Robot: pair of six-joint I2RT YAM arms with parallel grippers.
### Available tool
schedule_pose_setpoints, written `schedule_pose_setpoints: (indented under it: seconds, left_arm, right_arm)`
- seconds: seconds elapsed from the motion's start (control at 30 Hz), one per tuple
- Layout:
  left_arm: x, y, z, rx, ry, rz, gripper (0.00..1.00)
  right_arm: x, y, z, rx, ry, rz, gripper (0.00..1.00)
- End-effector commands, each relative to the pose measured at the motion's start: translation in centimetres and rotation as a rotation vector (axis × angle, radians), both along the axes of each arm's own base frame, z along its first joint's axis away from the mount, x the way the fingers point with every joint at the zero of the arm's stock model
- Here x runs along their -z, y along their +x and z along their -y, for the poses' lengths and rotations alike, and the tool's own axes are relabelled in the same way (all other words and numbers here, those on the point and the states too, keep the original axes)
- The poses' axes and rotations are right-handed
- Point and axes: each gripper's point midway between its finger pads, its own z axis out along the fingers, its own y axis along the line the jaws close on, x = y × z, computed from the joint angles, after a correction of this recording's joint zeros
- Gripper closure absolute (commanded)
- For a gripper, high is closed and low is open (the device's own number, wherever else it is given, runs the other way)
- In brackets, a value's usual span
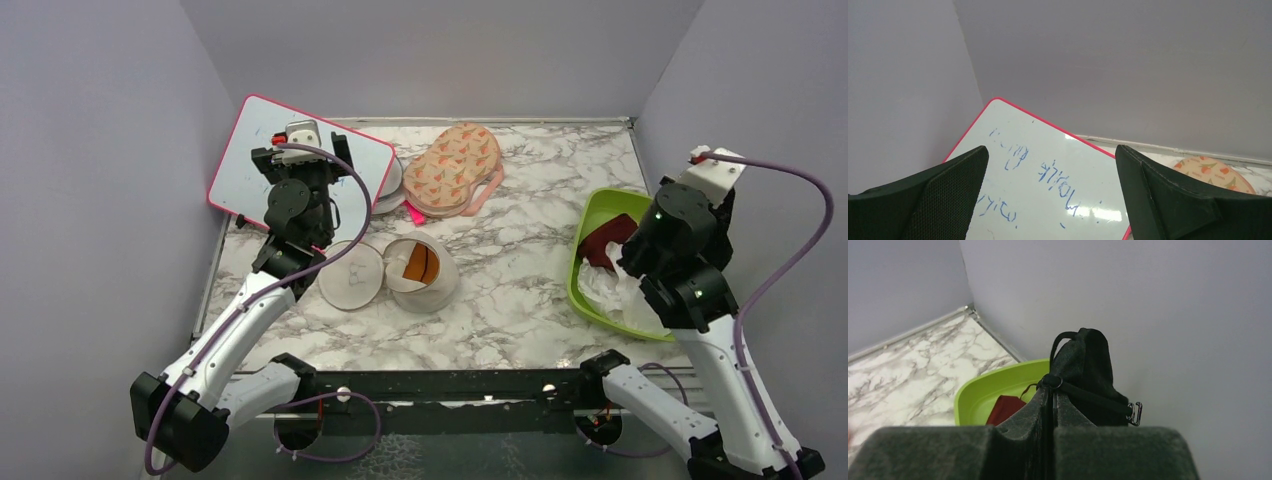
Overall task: Unzip the laundry bag and remove the bra
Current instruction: Place the bra in the bin.
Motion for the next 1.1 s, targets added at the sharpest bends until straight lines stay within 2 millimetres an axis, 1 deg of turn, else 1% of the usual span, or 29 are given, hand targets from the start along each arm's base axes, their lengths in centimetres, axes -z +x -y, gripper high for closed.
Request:
schedule_pose_setpoints:
  seconds: [0.0,0.1,0.17,0.2,0.27,0.33,0.4,0.5,0.57,0.67,0.8,0.9,0.93,0.97,1.0,1.07]
  left_arm:
    - [-0.8,-0.2,0.2,0.004,-0.003,0.021,0.07]
    - [-0.7,-0.3,0.2,0.006,-0.001,0.02,0.07]
    - [-0.7,-0.3,0.3,0.007,0.001,0.019,0.07]
    - [-0.6,-0.3,0.2,0.004,0.003,0.018,0.07]
    - [-0.6,-0.3,0.2,0.0,0.006,0.019,0.07]
    - [-0.5,-0.3,0.1,-0.002,0.008,0.019,0.07]
    - [-0.7,-0.4,0.2,0.0,0.007,0.024,0.07]
    - [-0.9,-0.6,0.1,0.002,0.007,0.028,0.07]
    - [-1.0,-0.7,0.1,-0.002,0.006,0.031,0.07]
    - [-1.0,-0.6,0.2,0.003,0.007,0.03,0.07]
    - [-0.8,-0.5,0.6,0.015,0.01,0.026,0.07]
    - [-0.8,-0.5,0.7,0.018,0.009,0.025,0.07]
    - [-0.9,-0.6,0.7,0.019,0.009,0.026,0.07]
    - [-0.8,-0.6,0.7,0.019,0.009,0.026,0.07]
    - [-0.9,-0.7,0.7,0.018,0.008,0.028,0.07]
    - [-0.8,-0.7,0.7,0.015,0.008,0.026,0.07]
  right_arm:
    - [5.3,2.8,-1.7,-0.02,0.061,-0.085,0.99]
    - [10.4,5.5,-4.2,-0.074,0.178,-0.147,0.99]
    - [13.4,7.4,-5.7,-0.124,0.222,-0.189,0.99]
    - [14.4,8.2,-6.3,-0.153,0.241,-0.196,0.99]
    - [15.8,9.2,-6.4,-0.156,0.268,-0.196,0.99]
    - [16.7,9.8,-5.8,-0.158,0.305,-0.187,0.99]
    - [17.4,10.1,-4.7,-0.168,0.358,-0.163,0.99]
    - [18.9,9.4,-2.3,-0.156,0.434,-0.146,0.99]
    - [19.2,8.6,-1.2,-0.138,0.462,-0.117,0.98]
    - [19.0,7.6,-0.5,-0.107,0.467,-0.081,0.98]
    - [19.7,6.2,1.6,0.017,0.466,-0.1,0.98]
    - [20.8,5.9,2.7,0.071,0.475,-0.126,0.95]
    - [21.5,5.7,3.0,0.099,0.478,-0.141,0.93]
    - [22.3,5.1,3.4,0.143,0.496,-0.15,0.91]
    - [22.7,4.1,3.9,0.203,0.532,-0.121,0.9]
    - [22.7,3.2,4.7,0.207,0.553,-0.031,0.89]
